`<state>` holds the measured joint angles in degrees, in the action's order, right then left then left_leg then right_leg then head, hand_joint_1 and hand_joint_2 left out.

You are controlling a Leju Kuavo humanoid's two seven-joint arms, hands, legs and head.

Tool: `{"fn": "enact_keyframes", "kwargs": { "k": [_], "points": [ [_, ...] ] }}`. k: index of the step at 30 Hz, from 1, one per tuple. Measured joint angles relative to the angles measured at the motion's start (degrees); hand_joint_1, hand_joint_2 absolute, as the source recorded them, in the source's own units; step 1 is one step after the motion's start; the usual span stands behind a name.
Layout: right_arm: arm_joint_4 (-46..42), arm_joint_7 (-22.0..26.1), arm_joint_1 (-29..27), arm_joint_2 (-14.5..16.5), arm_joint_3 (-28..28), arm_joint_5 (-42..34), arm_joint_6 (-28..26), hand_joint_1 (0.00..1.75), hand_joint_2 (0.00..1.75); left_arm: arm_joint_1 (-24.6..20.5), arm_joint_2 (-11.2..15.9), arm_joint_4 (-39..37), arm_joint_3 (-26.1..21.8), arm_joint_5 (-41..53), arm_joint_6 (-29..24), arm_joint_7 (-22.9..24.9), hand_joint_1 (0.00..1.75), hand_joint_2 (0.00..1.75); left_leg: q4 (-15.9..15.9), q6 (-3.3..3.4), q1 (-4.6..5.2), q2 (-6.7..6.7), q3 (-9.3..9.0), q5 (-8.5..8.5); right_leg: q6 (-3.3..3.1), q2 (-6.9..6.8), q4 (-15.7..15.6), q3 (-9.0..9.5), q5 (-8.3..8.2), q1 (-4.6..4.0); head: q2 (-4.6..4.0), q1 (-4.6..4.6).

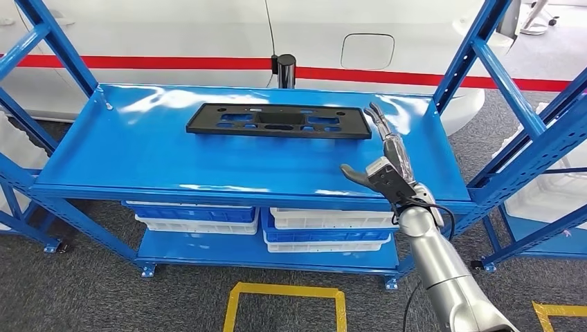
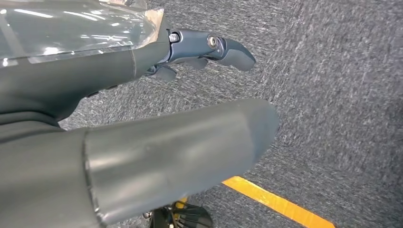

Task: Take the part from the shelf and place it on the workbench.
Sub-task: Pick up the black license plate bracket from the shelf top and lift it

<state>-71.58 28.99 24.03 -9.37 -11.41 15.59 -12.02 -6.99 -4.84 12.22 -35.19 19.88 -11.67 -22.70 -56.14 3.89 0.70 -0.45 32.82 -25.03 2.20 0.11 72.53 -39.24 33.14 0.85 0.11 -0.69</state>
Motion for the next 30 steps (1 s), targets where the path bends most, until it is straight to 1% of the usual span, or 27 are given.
{"fn": "enact_keyframes", "kwargs": {
  "k": [1,2,3,4,5,6,7,8,10,11,12,13,14,15,16,17,18,19,20,21,22,23,25,26,27,28,30],
  "points": [
    [0.0,-0.01,-0.25,-0.02,0.0,0.01,0.0,0.0,1.75,0.06,-0.05,-0.01,0.0,-0.01,0.0,0.01,0.0,0.0,-0.02,0.0,0.1,-0.06,-0.34,-0.32,0.26,0.0,0.01,-0.82,-0.42,-0.03,0.0,0.0],
    [0.0,-0.01,-0.42,-0.02,0.0,0.02,0.0,0.0,1.75,0.1,-0.1,-0.02,0.0,-0.02,0.01,0.01,0.0,0.0,-0.02,-0.06,0.18,-0.13,-0.82,-0.69,0.74,-0.01,-2.19,-0.47,-1.93,-0.05,0.0,0.01],
    [0.0,-0.01,-0.52,-0.02,0.0,0.04,0.0,0.0,1.75,0.12,-0.14,-0.03,0.0,-0.03,0.01,0.0,0.0,0.0,-0.03,-0.18,0.21,-0.18,-1.42,-1.12,1.24,-0.02,-6.31,0.91,-4.31,-0.05,0.0,0.01],
    [0.0,-0.01,-0.58,-0.01,0.0,0.07,0.0,0.0,1.75,0.12,-0.16,-0.03,0.0,-0.03,0.01,0.0,0.0,0.0,-0.03,-0.35,0.24,-0.22,-2.07,-1.55,1.35,-0.06,-10.27,2.33,-6.45,-0.13,0.0,0.04],
    [0.0,-0.02,-0.59,-0.01,-0.01,0.12,0.0,0.0,1.75,0.11,-0.16,-0.04,0.0,-0.03,0.01,-0.02,0.0,0.0,-0.05,-0.6,0.27,-0.26,-2.54,-1.97,1.01,-0.14,-13.38,3.44,-7.6,-0.33,0.0,0.06],
    [-0.06,-0.04,-0.64,-0.02,-0.01,0.16,-0.01,0.0,1.75,0.09,-0.16,-0.04,0.0,0.01,0.02,-0.03,0.0,0.0,-0.02,-0.92,0.3,-0.26,-2.81,-2.38,0.39,-0.19,-15.21,4.31,-8.32,-0.56,0.0,0.09],
    [-0.24,-0.05,-0.8,-0.04,0.03,0.2,-0.04,0.0,1.75,0.09,-0.17,-0.05,0.0,0.1,0.03,-0.03,0.0,0.0,-0.19,-1.23,0.34,-0.25,-3.0,-2.63,-0.48,-0.21,-15.6,4.38,-8.25,-0.75,0.0,0.16],
    [-0.51,-0.07,-0.98,-0.08,0.08,0.24,-0.08,0.0,1.75,0.07,-0.19,-0.05,0.0,0.22,0.03,-0.03,0.0,0.0,-0.41,-1.5,0.36,-0.24,-3.06,-2.82,-1.15,-0.19,-15.77,4.74,-8.15,-0.78,0.0,0.16],
    [-1.4,-0.06,-1.53,-0.14,0.25,0.27,-0.18,0.0,1.75,0.01,-0.14,-0.02,0.01,0.45,0.04,0.08,0.0,0.0,-1.83,-2.01,0.31,-0.13,-2.75,-3.3,-1.93,-0.11,-15.94,5.65,-8.35,-0.31,0.0,0.16],
    [-1.9,-0.07,-1.73,-0.15,0.31,0.31,-0.2,0.0,1.75,-0.04,-0.14,-0.01,0.01,0.51,0.04,0.14,0.0,0.0,-3.62,-2.32,0.17,-0.08,-1.84,-3.97,-2.28,-0.11,-15.97,6.31,-8.16,-0.09,0.0,0.14],
    [-2.34,-0.07,-1.93,-0.14,0.36,0.34,-0.22,0.0,1.75,-0.09,-0.13,0.0,0.02,0.54,0.04,0.19,0.0,0.0,-6.32,-2.71,-0.07,-0.03,-0.3,-5.0,-2.62,-0.12,-16.02,6.72,-7.91,0.03,0.0,0.14],
    [-2.71,-0.07,-2.1,-0.14,0.39,0.39,-0.22,0.0,1.75,-0.09,-0.19,-0.01,0.02,0.56,0.04,0.22,0.0,0.0,-9.74,-3.13,-0.36,0.01,1.75,-6.29,-2.92,-0.12,-16.02,7.0,-7.61,0.03,0.0,0.13],
    [-2.92,-0.09,-2.33,-0.14,0.41,0.43,-0.22,0.0,1.75,-0.06,-0.19,-0.01,0.02,0.57,0.04,0.26,0.0,0.0,-13.07,-3.53,-0.72,0.01,4.11,-7.48,-3.06,-0.09,-16.02,7.24,-7.34,0.03,0.0,0.15],
    [-3.05,-0.11,-2.63,-0.13,0.42,0.45,-0.22,0.0,1.75,-0.03,-0.18,-0.02,0.02,0.57,0.05,0.29,0.0,0.0,-15.32,-3.9,-1.06,0.02,6.11,-7.97,-3.07,-0.05,-16.01,7.51,-7.03,0.04,0.0,0.15],
    [-3.14,-0.13,-2.95,-0.14,0.43,0.46,-0.22,0.0,1.75,0.0,-0.17,-0.03,0.02,0.56,0.05,0.31,0.0,0.0,-15.87,-4.2,-1.36,0.06,7.36,-7.44,-2.97,0.0,-16.0,7.88,-6.67,0.06,0.0,0.15],
    [-3.23,-0.15,-3.23,-0.14,0.44,0.45,-0.22,0.0,1.75,0.02,-0.14,-0.04,0.02,0.56,0.06,0.32,0.0,0.0,-14.43,-4.41,-1.62,0.12,7.56,-5.73,-2.8,0.04,-15.99,8.38,-6.28,0.11,0.0,0.15],
    [-3.36,-0.16,-3.4,-0.14,0.44,0.45,-0.22,0.0,1.75,0.02,-0.1,-0.04,0.02,0.55,0.07,0.32,0.0,0.0,-11.15,-4.48,-1.81,0.21,6.7,-3.08,-2.59,0.06,-15.99,8.98,-5.83,0.17,0.0,0.14],
    [-3.49,-0.16,-3.49,-0.14,0.45,0.46,-0.22,0.0,1.75,0.01,-0.08,-0.04,0.02,0.55,0.07,0.32,0.0,0.0,-7.29,-4.42,-1.91,0.28,5.26,-0.54,-2.35,0.06,-16.04,9.51,-5.38,0.23,0.0,0.15],
    [-3.62,-0.16,-3.47,-0.15,0.46,0.47,-0.22,0.0,1.75,-0.01,-0.06,-0.05,0.02,0.55,0.09,0.32,0.0,0.0,-4.12,-4.24,-1.79,0.37,4.06,0.58,-2.07,0.04,-16.12,10.03,-5.01,0.23,0.0,0.13],
    [-3.74,-0.17,-3.41,-0.18,0.5,0.49,-0.22,0.0,1.75,-0.03,-0.06,-0.05,0.03,0.56,0.13,0.3,0.0,0.0,-2.11,-3.88,-1.6,0.4,3.18,0.85,-1.72,0.02,-16.27,10.33,-4.7,0.2,0.0,0.14],
    [-3.84,-0.18,-3.4,-0.2,0.56,0.51,-0.22,0.0,1.75,-0.02,-0.05,-0.05,0.03,0.57,0.15,0.28,0.0,0.0,-1.25,-3.42,-1.37,0.38,2.82,0.49,-1.3,0.01,-16.25,10.6,-4.55,0.12,0.0,0.15],
    [-3.93,-0.19,-3.42,-0.25,0.63,0.54,-0.22,0.0,1.75,0.01,-0.05,-0.06,0.03,0.65,0.17,0.27,0.0,0.0,-1.12,-2.87,-1.15,0.36,2.77,-0.07,-0.86,0.01,-16.09,10.87,-4.54,-0.04,0.0,0.13],
    [-4.31,-0.2,-3.7,-0.45,0.93,0.55,-0.22,0.0,1.75,0.04,-0.07,-0.05,0.03,1.09,0.17,0.32,0.0,0.0,-0.64,-1.76,-1.06,0.23,1.66,0.51,-0.28,-0.01,-14.99,10.88,-4.16,-0.17,0.0,0.09],
    [-4.62,-0.19,-3.84,-0.62,1.09,0.55,-0.23,0.0,1.75,-0.03,-0.1,-0.04,0.03,1.41,0.16,0.4,0.0,0.0,-0.5,-1.35,-1.04,0.22,1.04,0.54,-0.24,-0.03,-13.62,10.26,-3.62,-0.17,0.0,0.08],
    [-5.0,-0.19,-4.06,-0.79,1.27,0.54,-0.24,0.0,1.75,-0.15,-0.11,-0.03,0.04,1.73,0.15,0.53,0.0,0.0,-0.36,-1.04,-1.04,0.2,0.47,0.55,-0.28,-0.05,-11.21,8.85,-2.77,-0.09,0.0,0.04],
    [-5.36,-0.18,-4.37,-0.93,1.44,0.54,-0.25,0.0,1.75,-0.28,-0.12,-0.03,0.04,1.97,0.11,0.66,0.0,0.0,-0.33,-0.83,-1.01,0.2,0.25,0.44,-0.26,-0.04,-7.75,6.72,-1.66,-0.01,0.0,0.0],
    [-5.86,-0.19,-5.2,-1.08,1.81,0.56,-0.26,0.0,1.75,-0.43,-0.1,-0.04,0.04,2.24,0.1,0.84,0.0,0.0,-0.37,-0.6,-0.95,0.1,0.0,0.11,-0.04,-0.02,-0.97,1.64,0.54,-0.01,0.0,-0.09]
  ]
}}
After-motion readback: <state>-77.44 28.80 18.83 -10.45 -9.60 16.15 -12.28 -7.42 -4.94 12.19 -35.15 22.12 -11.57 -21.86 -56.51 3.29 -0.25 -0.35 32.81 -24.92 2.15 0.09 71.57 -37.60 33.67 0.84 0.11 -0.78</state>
